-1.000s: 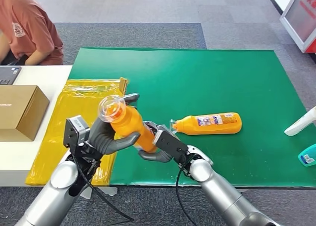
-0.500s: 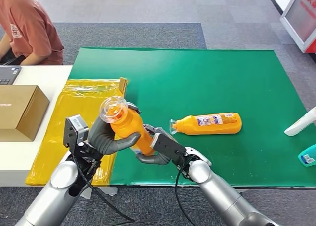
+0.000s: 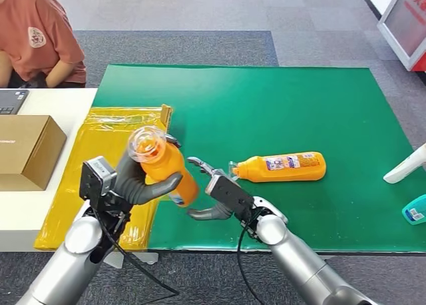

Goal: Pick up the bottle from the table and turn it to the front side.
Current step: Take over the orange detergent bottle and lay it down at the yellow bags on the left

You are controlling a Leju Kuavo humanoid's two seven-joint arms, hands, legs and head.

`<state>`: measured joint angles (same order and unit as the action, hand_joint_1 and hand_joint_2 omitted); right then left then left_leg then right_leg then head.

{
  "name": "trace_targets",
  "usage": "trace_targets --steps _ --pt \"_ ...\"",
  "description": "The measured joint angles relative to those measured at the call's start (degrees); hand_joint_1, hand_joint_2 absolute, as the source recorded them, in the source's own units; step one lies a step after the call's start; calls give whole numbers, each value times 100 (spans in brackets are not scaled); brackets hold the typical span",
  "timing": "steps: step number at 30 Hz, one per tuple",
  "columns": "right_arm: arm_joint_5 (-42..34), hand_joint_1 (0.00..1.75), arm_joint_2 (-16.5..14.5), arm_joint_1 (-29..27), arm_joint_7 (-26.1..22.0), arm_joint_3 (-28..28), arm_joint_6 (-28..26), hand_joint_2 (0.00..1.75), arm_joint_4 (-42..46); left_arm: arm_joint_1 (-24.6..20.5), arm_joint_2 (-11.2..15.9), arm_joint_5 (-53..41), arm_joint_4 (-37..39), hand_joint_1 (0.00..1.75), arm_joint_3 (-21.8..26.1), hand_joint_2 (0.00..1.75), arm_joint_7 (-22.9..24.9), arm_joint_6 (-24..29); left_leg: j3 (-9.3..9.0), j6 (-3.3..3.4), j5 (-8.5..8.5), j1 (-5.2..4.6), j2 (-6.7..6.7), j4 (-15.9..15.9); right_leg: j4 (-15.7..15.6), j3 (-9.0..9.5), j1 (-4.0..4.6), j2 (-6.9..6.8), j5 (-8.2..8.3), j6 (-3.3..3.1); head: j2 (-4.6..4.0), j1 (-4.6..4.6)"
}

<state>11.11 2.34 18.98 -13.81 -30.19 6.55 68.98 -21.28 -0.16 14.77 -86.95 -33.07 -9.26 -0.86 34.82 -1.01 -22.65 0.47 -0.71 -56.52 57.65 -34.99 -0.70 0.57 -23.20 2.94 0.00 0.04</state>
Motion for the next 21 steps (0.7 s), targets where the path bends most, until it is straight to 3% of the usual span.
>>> trace_targets --steps 7,12,17,21 --pt "-22 0 2 -26 25 180 -78 175 5 7 88 -352 0 175 150 175 -33 224 0 0 0 0 0 0 0 0 0 0 0 0 0 1" --pt "-44 0 28 -114 84 478 -253 175 111 52 189 -1144 0 175 358 175 -97 622 1 0 0 0 0 0 0 -1 0 0 0 0 0 0" --pt "7 0 67 -312 127 899 -379 175 417 169 305 -3058 0 175 598 175 -73 1339 1 0 0 0 0 0 0 -1 0 0 0 0 0 1" --pt "114 0 78 -483 163 1230 -369 175 756 300 420 -4372 42 175 809 175 187 1429 3 0 -1 0 0 0 0 -4 0 1 -1 0 0 1"
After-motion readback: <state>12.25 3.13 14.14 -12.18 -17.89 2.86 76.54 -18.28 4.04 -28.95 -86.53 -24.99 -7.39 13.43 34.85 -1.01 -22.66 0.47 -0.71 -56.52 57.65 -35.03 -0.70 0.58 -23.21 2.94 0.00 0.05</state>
